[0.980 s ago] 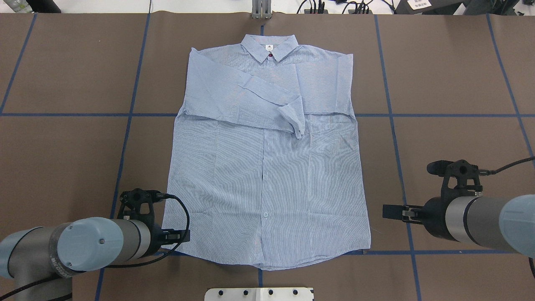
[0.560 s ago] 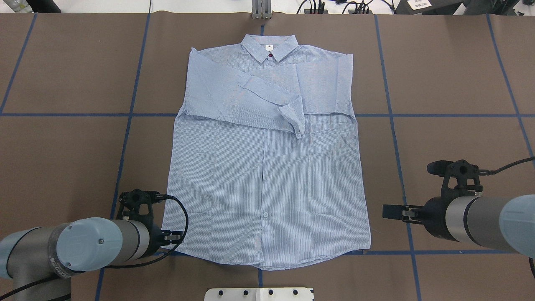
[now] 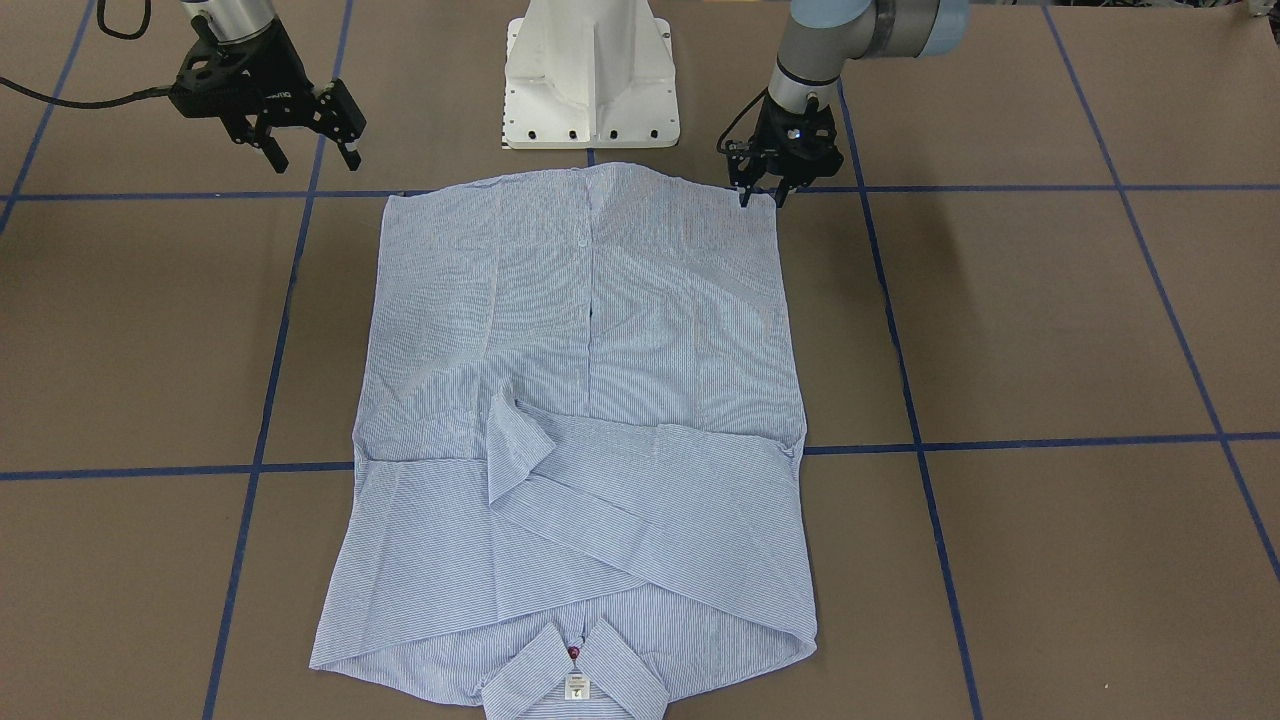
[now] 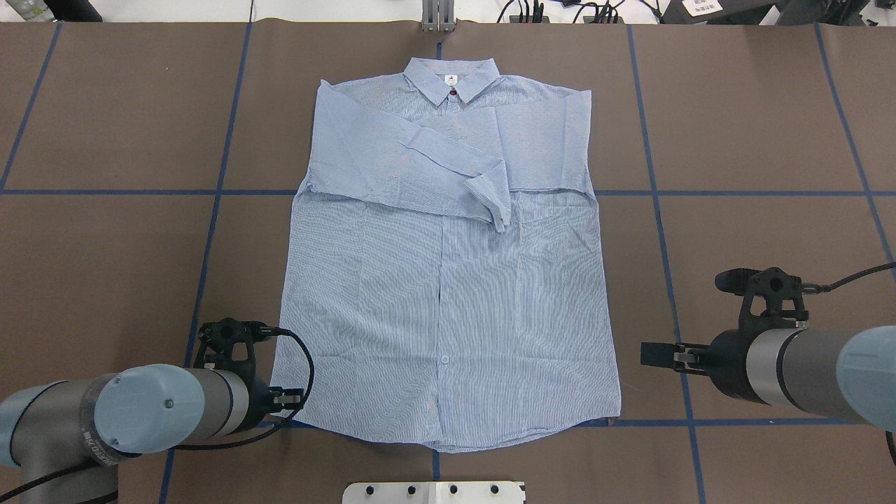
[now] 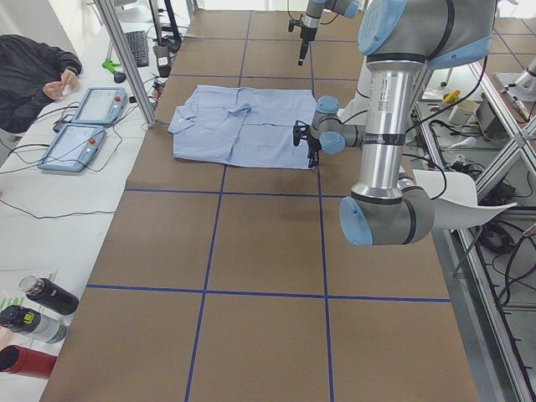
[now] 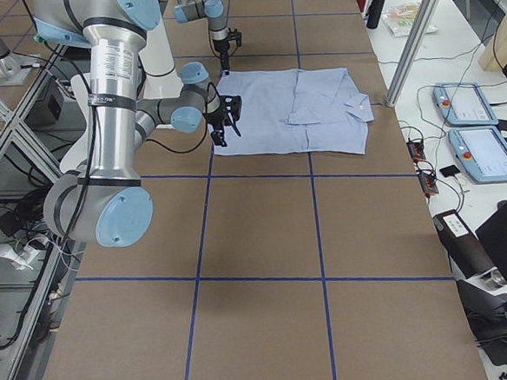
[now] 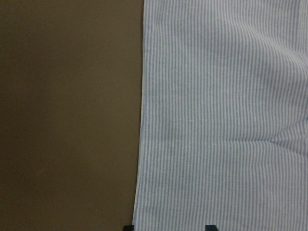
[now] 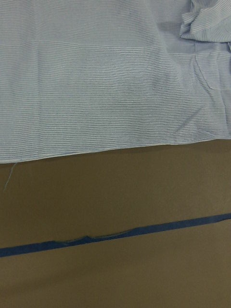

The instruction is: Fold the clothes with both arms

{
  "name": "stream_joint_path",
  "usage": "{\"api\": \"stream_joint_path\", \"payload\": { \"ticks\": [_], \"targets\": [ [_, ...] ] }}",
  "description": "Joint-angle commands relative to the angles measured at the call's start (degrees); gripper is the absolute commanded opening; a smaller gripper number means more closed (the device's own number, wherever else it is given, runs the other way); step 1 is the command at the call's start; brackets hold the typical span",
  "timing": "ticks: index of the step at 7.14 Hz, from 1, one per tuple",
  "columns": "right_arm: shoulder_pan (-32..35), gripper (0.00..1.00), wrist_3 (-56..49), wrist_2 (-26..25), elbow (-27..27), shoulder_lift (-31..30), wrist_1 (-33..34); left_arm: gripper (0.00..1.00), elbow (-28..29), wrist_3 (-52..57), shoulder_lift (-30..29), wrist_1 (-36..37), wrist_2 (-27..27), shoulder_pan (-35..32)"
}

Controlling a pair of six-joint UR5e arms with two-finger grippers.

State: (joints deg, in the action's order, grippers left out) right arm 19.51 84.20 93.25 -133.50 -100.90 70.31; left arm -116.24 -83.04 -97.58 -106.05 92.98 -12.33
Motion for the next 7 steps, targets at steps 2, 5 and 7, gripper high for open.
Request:
{"api": "stream_joint_path", "payload": {
  "ticks": [2,5,7],
  "targets": [
    [0.0,1.00,0.0,0.0,0.0,0.0,0.0,0.55,0.7,0.1,-0.1,0.0,0.2,0.0],
    [0.0,1.00,0.0,0.0,0.0,0.0,0.0,0.54,1.1,0.1,-0.2,0.1,0.2,0.0],
    [0.0,1.00,0.0,0.0,0.0,0.0,0.0,0.49,1.0,0.1,-0.4,0.1,0.2,0.0]
  ]
}}
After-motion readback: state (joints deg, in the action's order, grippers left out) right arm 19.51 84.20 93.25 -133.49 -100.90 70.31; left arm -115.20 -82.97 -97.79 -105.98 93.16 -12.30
